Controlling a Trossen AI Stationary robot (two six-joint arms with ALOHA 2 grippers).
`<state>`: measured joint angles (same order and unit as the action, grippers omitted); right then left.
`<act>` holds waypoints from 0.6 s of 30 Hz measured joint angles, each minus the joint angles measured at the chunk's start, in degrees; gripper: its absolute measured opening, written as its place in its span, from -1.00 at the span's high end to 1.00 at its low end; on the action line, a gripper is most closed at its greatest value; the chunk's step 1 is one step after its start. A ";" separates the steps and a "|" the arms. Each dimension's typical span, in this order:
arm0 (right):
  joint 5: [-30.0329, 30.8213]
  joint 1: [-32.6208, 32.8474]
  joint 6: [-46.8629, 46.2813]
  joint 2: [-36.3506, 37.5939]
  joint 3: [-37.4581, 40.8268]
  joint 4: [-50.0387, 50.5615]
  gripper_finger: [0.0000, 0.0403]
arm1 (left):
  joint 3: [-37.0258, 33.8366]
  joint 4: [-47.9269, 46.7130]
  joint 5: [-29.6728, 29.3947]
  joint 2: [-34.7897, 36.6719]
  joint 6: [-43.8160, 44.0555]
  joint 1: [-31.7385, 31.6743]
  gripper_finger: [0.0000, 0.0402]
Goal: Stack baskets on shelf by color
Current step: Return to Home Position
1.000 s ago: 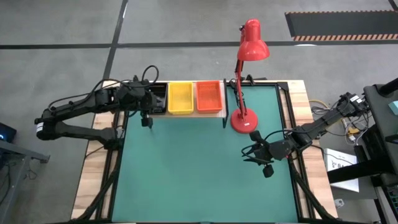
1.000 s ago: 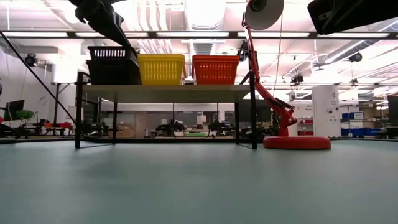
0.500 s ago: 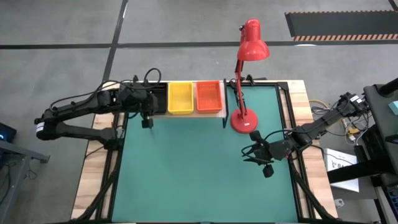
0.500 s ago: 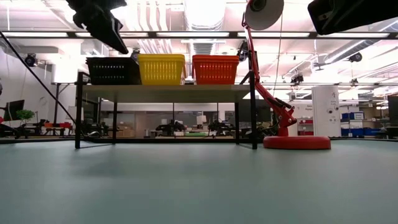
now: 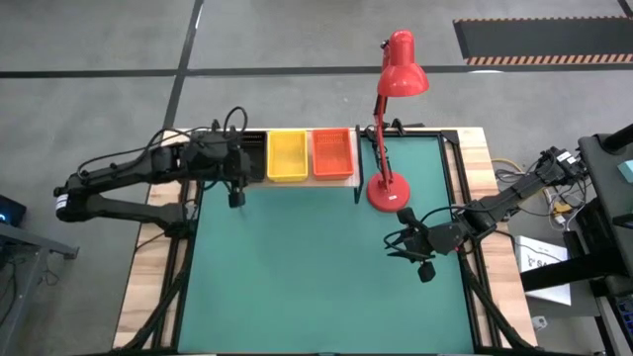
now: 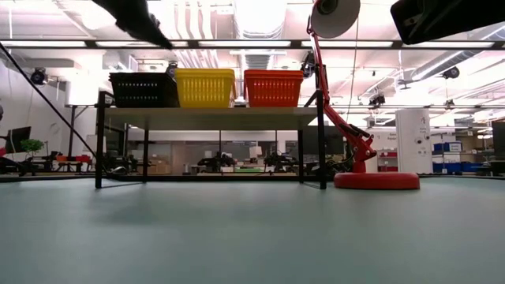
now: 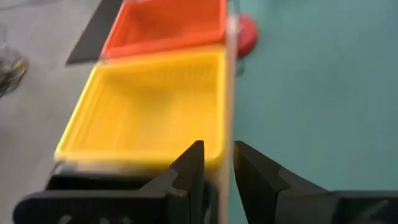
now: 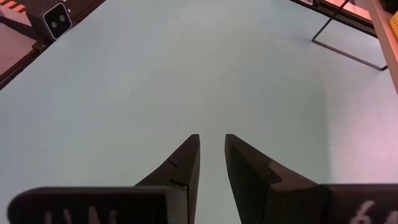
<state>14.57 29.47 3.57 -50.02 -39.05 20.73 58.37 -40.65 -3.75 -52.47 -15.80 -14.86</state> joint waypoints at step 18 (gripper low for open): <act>-0.40 -1.48 11.92 0.33 9.00 -17.05 0.66 | -15.36 28.86 2.18 0.66 3.17 21.26 0.65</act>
<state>14.17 27.99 15.49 -49.69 -30.05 3.69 43.00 -11.80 -1.57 -51.81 -12.63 6.41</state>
